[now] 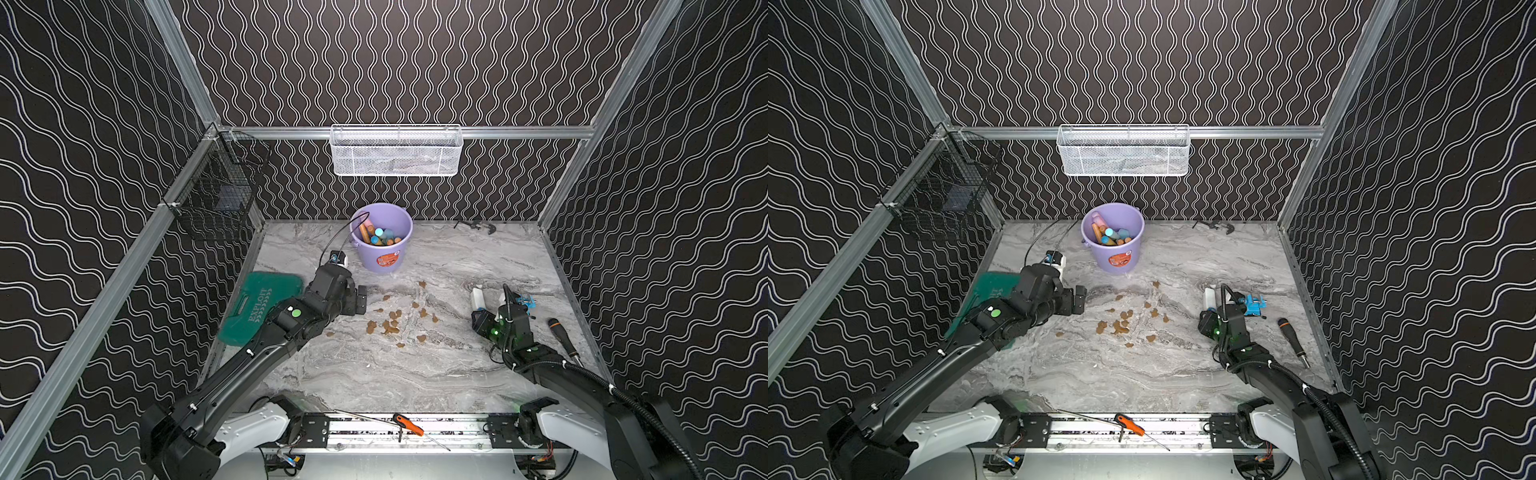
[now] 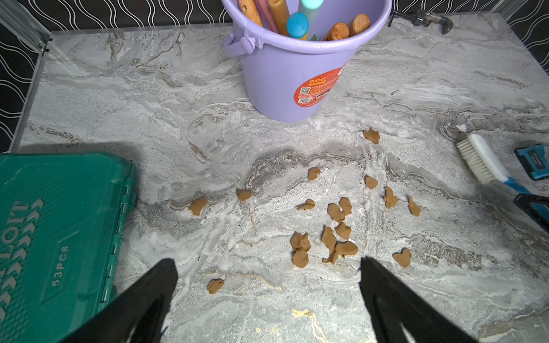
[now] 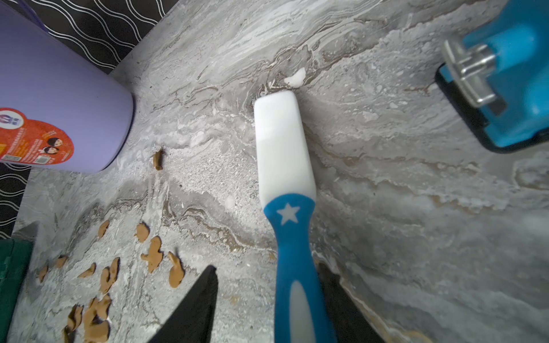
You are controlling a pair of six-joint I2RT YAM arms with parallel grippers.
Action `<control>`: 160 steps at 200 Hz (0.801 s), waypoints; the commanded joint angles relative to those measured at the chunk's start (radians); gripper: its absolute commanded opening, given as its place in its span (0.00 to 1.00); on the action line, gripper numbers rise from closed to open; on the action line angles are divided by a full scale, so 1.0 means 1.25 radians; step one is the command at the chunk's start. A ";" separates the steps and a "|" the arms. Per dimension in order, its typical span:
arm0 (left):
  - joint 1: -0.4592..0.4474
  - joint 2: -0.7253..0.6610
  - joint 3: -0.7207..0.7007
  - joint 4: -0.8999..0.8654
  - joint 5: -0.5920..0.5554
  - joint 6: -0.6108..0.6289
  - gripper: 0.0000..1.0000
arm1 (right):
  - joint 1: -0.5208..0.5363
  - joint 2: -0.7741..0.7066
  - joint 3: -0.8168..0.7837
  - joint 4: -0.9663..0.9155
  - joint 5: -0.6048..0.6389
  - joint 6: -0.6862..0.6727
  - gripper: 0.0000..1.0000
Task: Brush the soil off the hand trowel and place it into the bucket
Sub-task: Place the brush at the center of the board.
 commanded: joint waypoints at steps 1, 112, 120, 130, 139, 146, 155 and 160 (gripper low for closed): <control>0.001 -0.003 -0.002 0.017 -0.001 0.008 0.99 | 0.001 0.001 0.013 -0.035 -0.013 -0.004 0.55; 0.000 0.011 -0.007 0.030 0.003 0.002 0.99 | 0.000 0.134 0.167 -0.272 0.007 0.018 0.81; 0.001 0.013 -0.008 0.033 0.003 0.001 0.99 | 0.000 0.122 0.166 -0.281 0.009 0.018 0.81; 0.001 0.016 -0.008 0.034 0.003 0.001 0.99 | 0.001 0.109 0.170 -0.299 0.016 0.018 0.82; 0.001 0.018 -0.009 0.033 -0.001 0.001 0.99 | 0.000 0.096 0.172 -0.311 0.018 0.018 0.83; 0.001 0.018 -0.009 0.033 -0.008 0.002 0.99 | 0.000 0.080 0.172 -0.320 0.023 0.020 0.83; 0.001 0.017 -0.012 0.034 -0.017 0.001 0.99 | 0.000 0.056 0.174 -0.329 0.027 0.016 0.83; 0.001 0.016 -0.014 0.034 -0.021 0.001 0.99 | 0.001 0.042 0.177 -0.336 0.027 0.014 0.83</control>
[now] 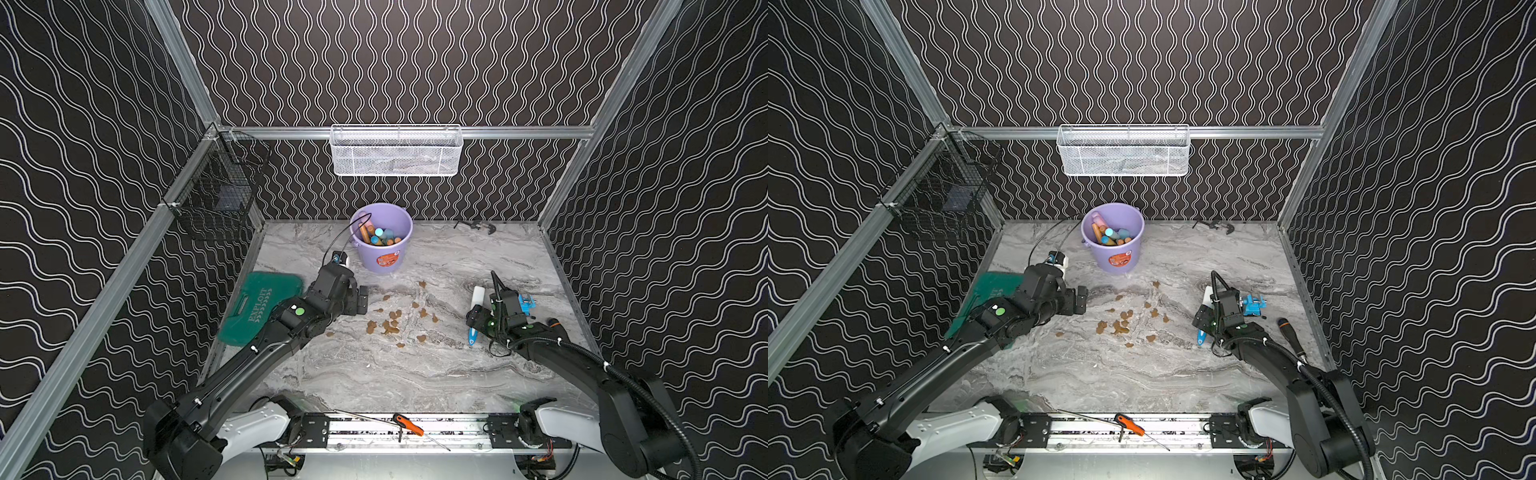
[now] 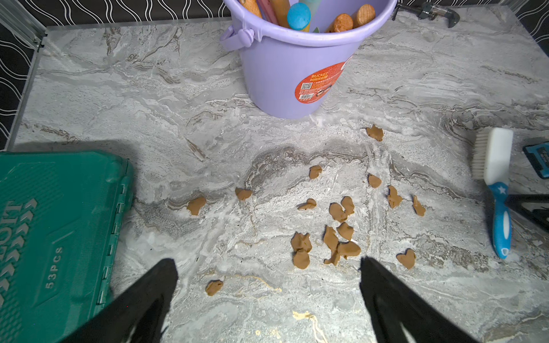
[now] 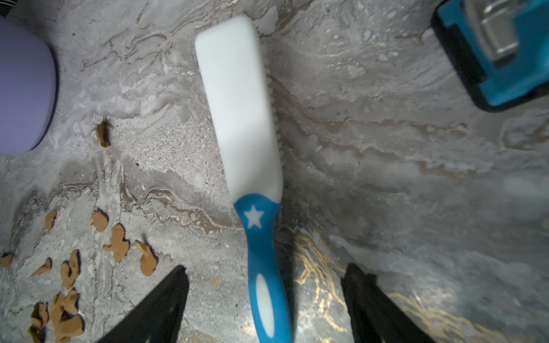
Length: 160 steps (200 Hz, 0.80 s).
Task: Brush the soil off the hand trowel and place it into the bucket
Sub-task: Place the brush at the center of the board, then reset both arms
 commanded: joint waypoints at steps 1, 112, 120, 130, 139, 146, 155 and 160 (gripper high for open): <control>0.001 -0.001 -0.006 0.022 -0.020 0.002 0.99 | 0.001 -0.046 0.013 -0.052 0.023 0.001 0.83; 0.064 0.076 -0.390 0.810 -0.524 0.440 0.99 | 0.002 -0.192 0.144 -0.020 -0.005 -0.224 0.99; 0.088 0.131 -0.397 0.845 -0.546 0.452 0.99 | 0.002 -0.190 0.133 0.010 -0.010 -0.232 0.99; 0.120 0.196 -0.421 0.926 -0.551 0.452 0.99 | 0.003 -0.191 0.118 0.051 -0.012 -0.254 0.99; 0.157 0.257 -0.462 1.060 -0.525 0.453 0.99 | 0.003 -0.192 0.093 0.102 -0.014 -0.277 0.99; 0.185 0.301 -0.491 1.149 -0.488 0.442 0.99 | 0.003 -0.194 0.080 0.127 -0.011 -0.290 0.99; 0.214 0.359 -0.518 1.300 -0.440 0.473 0.99 | 0.005 -0.194 0.064 0.153 -0.002 -0.301 0.99; 0.219 0.379 -0.528 1.371 -0.419 0.478 0.99 | 0.004 -0.193 0.059 0.162 0.006 -0.303 0.99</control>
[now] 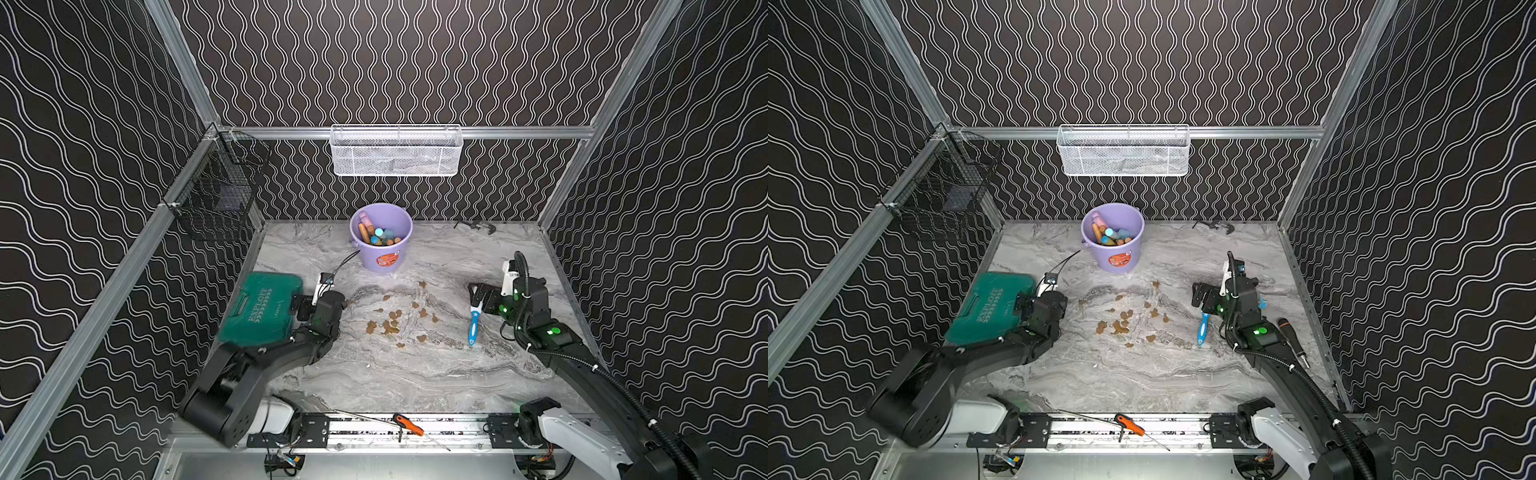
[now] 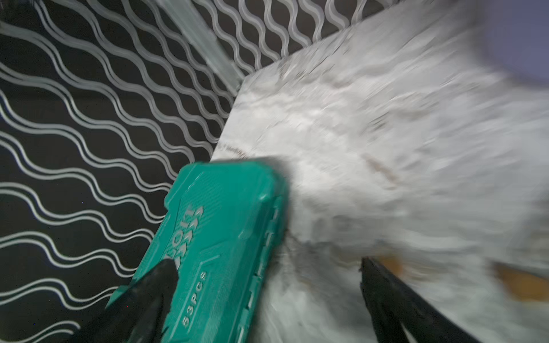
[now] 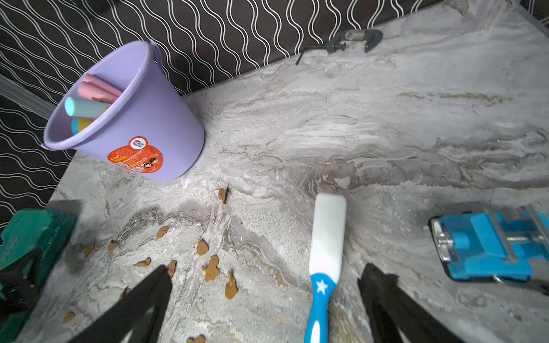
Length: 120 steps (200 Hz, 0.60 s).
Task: Brush the soil off the hand trowel and place it into the bucket
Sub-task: Reset both arms
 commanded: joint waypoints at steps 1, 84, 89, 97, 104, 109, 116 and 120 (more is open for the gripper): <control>0.048 0.092 -0.050 0.454 0.049 0.073 0.99 | 0.002 -0.001 -0.028 0.120 0.022 -0.055 0.99; 0.206 0.169 -0.034 0.405 0.424 -0.042 0.99 | -0.017 0.113 -0.076 0.295 0.322 -0.224 0.99; 0.205 0.159 -0.031 0.378 0.425 -0.049 0.99 | -0.026 0.124 -0.082 0.327 0.346 -0.247 0.99; 0.205 0.168 -0.033 0.402 0.423 -0.042 0.99 | -0.049 0.150 -0.093 0.379 0.361 -0.278 0.99; 0.206 0.174 -0.035 0.419 0.422 -0.037 0.99 | -0.075 0.181 -0.100 0.425 0.358 -0.290 0.99; 0.206 0.166 -0.034 0.401 0.423 -0.044 0.99 | -0.096 0.215 -0.105 0.456 0.355 -0.290 0.99; 0.205 0.164 -0.033 0.396 0.423 -0.047 0.99 | -0.126 0.258 -0.104 0.487 0.345 -0.270 0.99; 0.205 0.169 -0.036 0.411 0.422 -0.040 0.99 | -0.139 0.276 -0.105 0.501 0.330 -0.261 0.99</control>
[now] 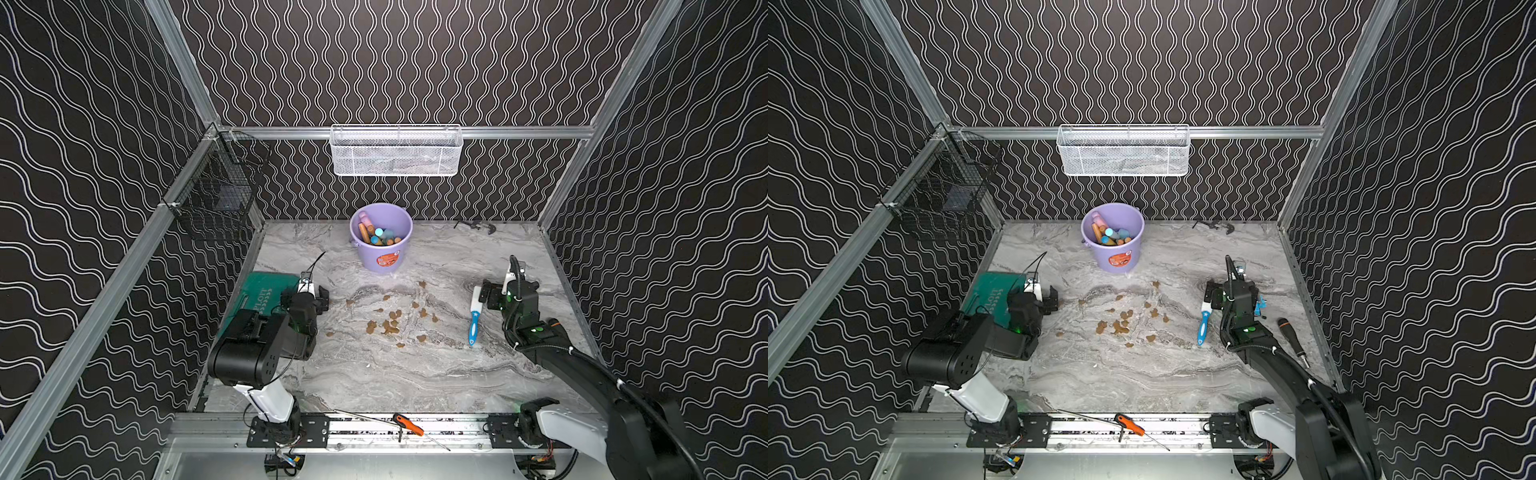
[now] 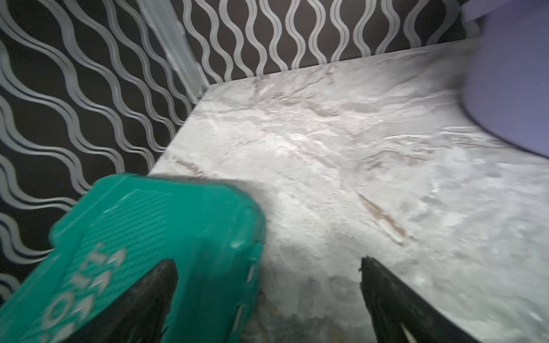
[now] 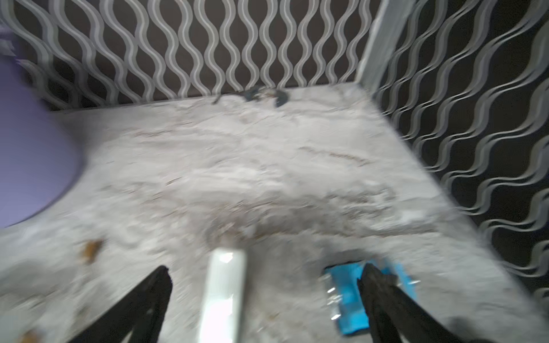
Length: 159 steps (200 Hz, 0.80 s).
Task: Brush the soil off the hand trowel and place it into the bucket
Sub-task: Reset both arms
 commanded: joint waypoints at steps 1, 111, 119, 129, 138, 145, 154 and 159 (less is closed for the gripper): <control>0.002 0.001 -0.002 0.028 0.019 -0.010 0.99 | -0.070 0.098 -0.011 0.174 0.031 -0.035 0.99; 0.001 0.000 -0.001 0.026 0.020 -0.011 0.99 | -0.179 0.271 -0.184 0.658 -0.202 -0.038 1.00; 0.001 -0.001 0.000 0.023 0.019 -0.011 0.99 | -0.178 0.273 -0.192 0.677 -0.194 -0.043 1.00; 0.000 0.001 0.000 0.026 0.020 -0.011 0.99 | -0.178 0.283 -0.195 0.704 -0.198 -0.045 1.00; 0.001 0.000 -0.001 0.024 0.020 -0.011 0.99 | -0.184 0.285 -0.186 0.685 -0.216 -0.038 1.00; 0.000 0.000 -0.001 0.026 0.020 -0.010 0.99 | -0.187 0.278 -0.178 0.651 -0.221 -0.033 1.00; 0.000 0.000 0.001 0.023 0.019 -0.011 0.99 | -0.188 0.275 -0.169 0.629 -0.221 -0.031 1.00; 0.000 0.000 0.001 0.025 0.019 -0.011 0.99 | -0.188 0.279 -0.164 0.623 -0.221 -0.032 1.00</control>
